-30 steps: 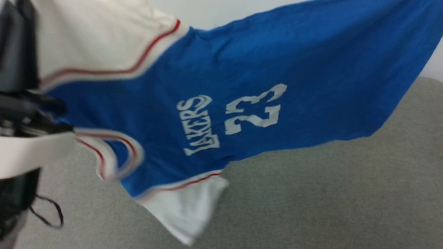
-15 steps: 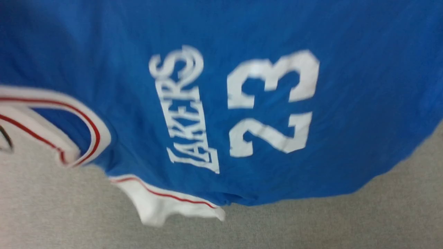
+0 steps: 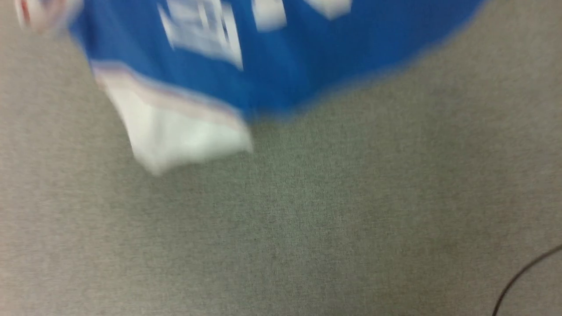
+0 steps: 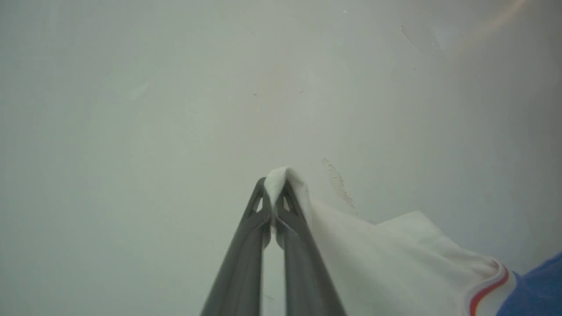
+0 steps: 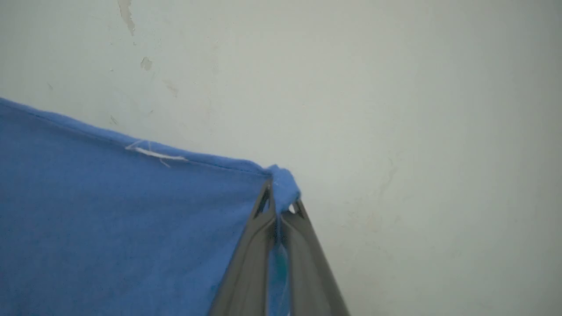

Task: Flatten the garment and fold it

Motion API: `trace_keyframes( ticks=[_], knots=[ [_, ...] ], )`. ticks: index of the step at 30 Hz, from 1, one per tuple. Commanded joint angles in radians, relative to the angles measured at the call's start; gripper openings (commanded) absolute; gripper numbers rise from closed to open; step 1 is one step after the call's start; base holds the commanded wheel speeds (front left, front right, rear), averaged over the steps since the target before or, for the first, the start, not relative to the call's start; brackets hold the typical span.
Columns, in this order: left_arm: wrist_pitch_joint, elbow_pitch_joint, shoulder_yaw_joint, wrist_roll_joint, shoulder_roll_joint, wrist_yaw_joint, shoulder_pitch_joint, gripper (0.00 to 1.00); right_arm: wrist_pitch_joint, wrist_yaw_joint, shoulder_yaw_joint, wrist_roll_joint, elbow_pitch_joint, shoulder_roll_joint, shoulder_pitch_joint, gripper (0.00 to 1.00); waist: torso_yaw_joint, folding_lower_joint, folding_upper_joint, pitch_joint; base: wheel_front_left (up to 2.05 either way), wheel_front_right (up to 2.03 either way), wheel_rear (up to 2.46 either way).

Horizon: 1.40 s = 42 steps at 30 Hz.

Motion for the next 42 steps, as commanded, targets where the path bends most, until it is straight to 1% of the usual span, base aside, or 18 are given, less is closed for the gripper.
trace_keyframes(
  ticks=[1, 4, 7, 10, 13, 16, 19, 23, 27, 28, 30, 34, 36, 39, 42],
  knots=[
    [-0.036, 0.055, -0.007, 0.023, -0.018, -0.012, -0.065, 0.0, -0.038, -0.001, 0.008, -0.026, 0.05, 0.014, -0.053, 0.0, -0.015, -0.0005, 0.0, 0.11, 0.0, 0.0, 0.0],
    [-0.114, 0.159, -0.017, 0.054, -0.055, -0.018, -0.157, 0.0, -0.116, -0.001, 0.028, -0.074, 0.15, 0.029, -0.135, 0.0, -0.006, -0.0005, 0.0, 0.133, 0.0, 0.0, 0.0],
    [-0.18, 0.248, -0.024, 0.071, -0.082, -0.027, -0.209, 0.0, -0.185, -0.001, 0.043, -0.109, 0.237, 0.044, -0.197, 0.0, 0.003, -0.0005, 0.0, 0.151, 0.0, 0.0, 0.0],
    [-0.212, 0.321, -0.039, 0.073, -0.103, -0.043, -0.212, 0.0, -0.238, -0.001, 0.069, -0.128, 0.312, 0.058, -0.221, 0.0, 0.011, -0.0005, 0.0, 0.158, 0.0, 0.0, 0.0],
    [-0.232, 0.364, -0.047, 0.063, -0.123, -0.055, -0.173, 0.0, -0.277, -0.001, 0.099, -0.126, 0.369, 0.068, -0.206, 0.0, 0.024, -0.0005, 0.0, 0.159, 0.0, 0.0, 0.0],
    [-0.245, 0.387, -0.058, 0.051, -0.142, -0.065, -0.093, 0.0, -0.322, -0.001, 0.123, -0.117, 0.413, 0.079, -0.157, 0.0, 0.037, -0.0005, 0.0, 0.151, 0.0, 0.0, 0.0],
    [-0.254, 0.391, -0.062, 0.036, -0.157, -0.064, 0.024, 0.0, -0.372, -0.001, 0.142, -0.106, 0.454, 0.101, -0.077, 0.0, 0.045, -0.0005, 0.0, 0.133, 0.0, 0.0, 0.0],
    [-0.259, 0.385, -0.091, 0.032, -0.174, -0.057, 0.225, 0.0, -0.43, -0.001, 0.179, -0.095, 0.502, 0.121, 0.054, 0.0, 0.061, -0.0005, 0.0, 0.087, 0.0, 0.0, 0.0],
    [-0.26, 0.366, -0.123, 0.023, -0.178, -0.047, 0.443, 0.0, -0.473, -0.001, 0.221, -0.073, 0.529, 0.121, 0.189, 0.0, 0.077, -0.0005, 0.0, 0.018, 0.0, 0.0, 0.0],
    [-0.257, 0.358, -0.14, 0.025, -0.175, -0.049, 0.5, 0.0, -0.485, -0.001, 0.229, -0.064, 0.53, 0.118, 0.225, 0.0, 0.082, -0.0005, 0.0, -0.005, 0.0, 0.0, 0.0],
    [-0.243, 0.323, -0.163, 0.022, -0.165, -0.037, 0.615, 0.0, -0.504, -0.001, 0.252, -0.046, 0.522, 0.105, 0.304, 0.0, 0.09, -0.0005, 0.0, -0.053, 0.0, 0.0, 0.0],
    [-0.164, 0.227, -0.192, -0.014, -0.126, -0.004, 0.844, 0.0, -0.507, -0.001, 0.321, 0.001, 0.463, 0.06, 0.473, 0.0, 0.098, -0.0005, 0.0, -0.145, 0.0, 0.0, 0.0],
    [-0.108, 0.169, -0.203, -0.034, -0.092, 0.013, 0.948, 0.0, -0.49, -0.001, 0.347, 0.038, 0.417, 0.028, 0.557, 0.0, 0.105, -0.0005, 0.0, -0.184, 0.0, 0.0, 0.0],
    [-0.018, 0.077, -0.208, -0.071, -0.03, 0.044, 1.093, 0.0, -0.454, -0.001, 0.398, 0.071, 0.333, -0.039, 0.674, 0.0, 0.112, -0.0005, 0.0, -0.237, 0.0, 0.0, 0.0],
    [0.077, -0.019, -0.219, -0.108, 0.034, 0.069, 1.222, 0.0, -0.405, -0.001, 0.413, 0.107, 0.268, -0.098, 0.777, 0.0, 0.119, -0.0005, 0.0, -0.278, 0.0, 0.0, 0.0]
  ],
)
